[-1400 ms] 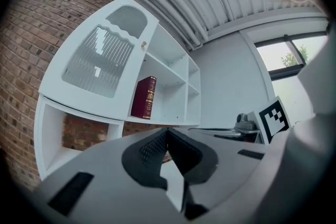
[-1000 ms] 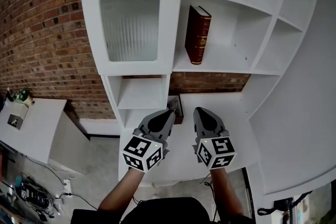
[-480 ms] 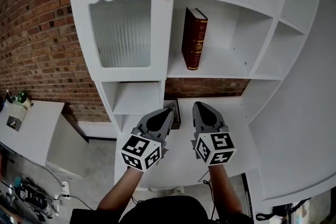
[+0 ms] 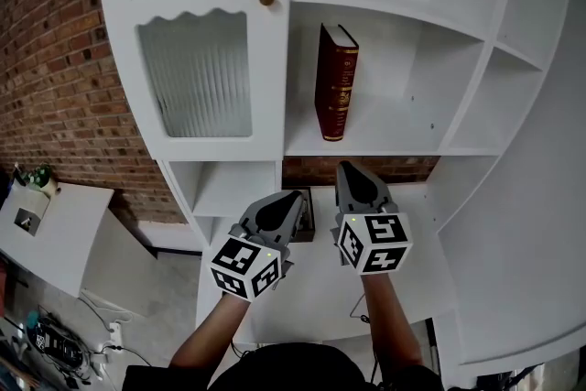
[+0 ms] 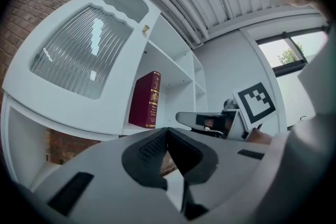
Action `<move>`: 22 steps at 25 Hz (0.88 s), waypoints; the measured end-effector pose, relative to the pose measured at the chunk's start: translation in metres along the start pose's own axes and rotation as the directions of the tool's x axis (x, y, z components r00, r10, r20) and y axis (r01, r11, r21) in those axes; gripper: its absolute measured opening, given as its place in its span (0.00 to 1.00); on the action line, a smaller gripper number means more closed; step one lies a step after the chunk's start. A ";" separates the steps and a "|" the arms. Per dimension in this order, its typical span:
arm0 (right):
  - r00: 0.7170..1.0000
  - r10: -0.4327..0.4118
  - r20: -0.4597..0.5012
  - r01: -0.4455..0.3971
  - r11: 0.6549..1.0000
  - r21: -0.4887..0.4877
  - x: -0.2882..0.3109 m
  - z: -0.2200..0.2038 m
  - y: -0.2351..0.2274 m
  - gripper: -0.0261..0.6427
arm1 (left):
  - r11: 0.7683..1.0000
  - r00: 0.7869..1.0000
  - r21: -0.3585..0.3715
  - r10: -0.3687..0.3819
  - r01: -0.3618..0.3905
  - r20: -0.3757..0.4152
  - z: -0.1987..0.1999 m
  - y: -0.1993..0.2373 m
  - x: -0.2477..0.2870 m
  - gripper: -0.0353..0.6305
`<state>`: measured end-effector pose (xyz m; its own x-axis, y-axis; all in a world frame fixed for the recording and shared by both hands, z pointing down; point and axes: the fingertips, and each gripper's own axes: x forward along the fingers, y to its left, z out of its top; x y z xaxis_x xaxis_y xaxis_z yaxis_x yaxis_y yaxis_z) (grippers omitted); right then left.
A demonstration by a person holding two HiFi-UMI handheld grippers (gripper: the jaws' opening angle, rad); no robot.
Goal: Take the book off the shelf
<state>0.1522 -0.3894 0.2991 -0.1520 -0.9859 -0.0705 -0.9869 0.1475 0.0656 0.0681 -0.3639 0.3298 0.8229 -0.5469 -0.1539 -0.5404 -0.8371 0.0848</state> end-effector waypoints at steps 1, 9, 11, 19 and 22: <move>1.000 -0.003 -0.002 0.003 1.000 0.003 0.004 0.000 -0.003 0.07 | 1.000 1.000 0.002 0.002 -0.002 -0.002 -0.001 0.001 0.003 0.06; 0.999 -0.031 0.007 0.031 1.000 -0.003 0.036 0.010 -0.024 0.07 | 1.000 0.999 0.008 0.027 -0.027 -0.017 -0.004 0.014 0.019 0.06; 0.999 -0.036 0.011 0.036 0.999 -0.012 0.044 0.014 -0.028 0.07 | 0.999 0.999 0.010 0.034 -0.034 -0.018 -0.004 0.017 0.021 0.06; 0.999 -0.048 0.020 0.049 0.999 -0.024 0.067 0.020 -0.042 0.07 | 0.998 0.998 0.041 0.051 -0.050 -0.024 -0.004 0.024 0.030 0.06; 0.999 -0.031 0.023 0.032 0.999 -0.021 0.074 0.022 -0.043 0.13 | 0.998 0.998 0.039 0.053 -0.052 -0.027 -0.006 0.025 0.033 0.06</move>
<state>0.1823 -0.4667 0.2691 -0.1221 -0.9879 -0.0956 -0.9899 0.1142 0.0839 0.0825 -0.4028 0.3327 0.7973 -0.5910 -0.1228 -0.5893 -0.8061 0.0541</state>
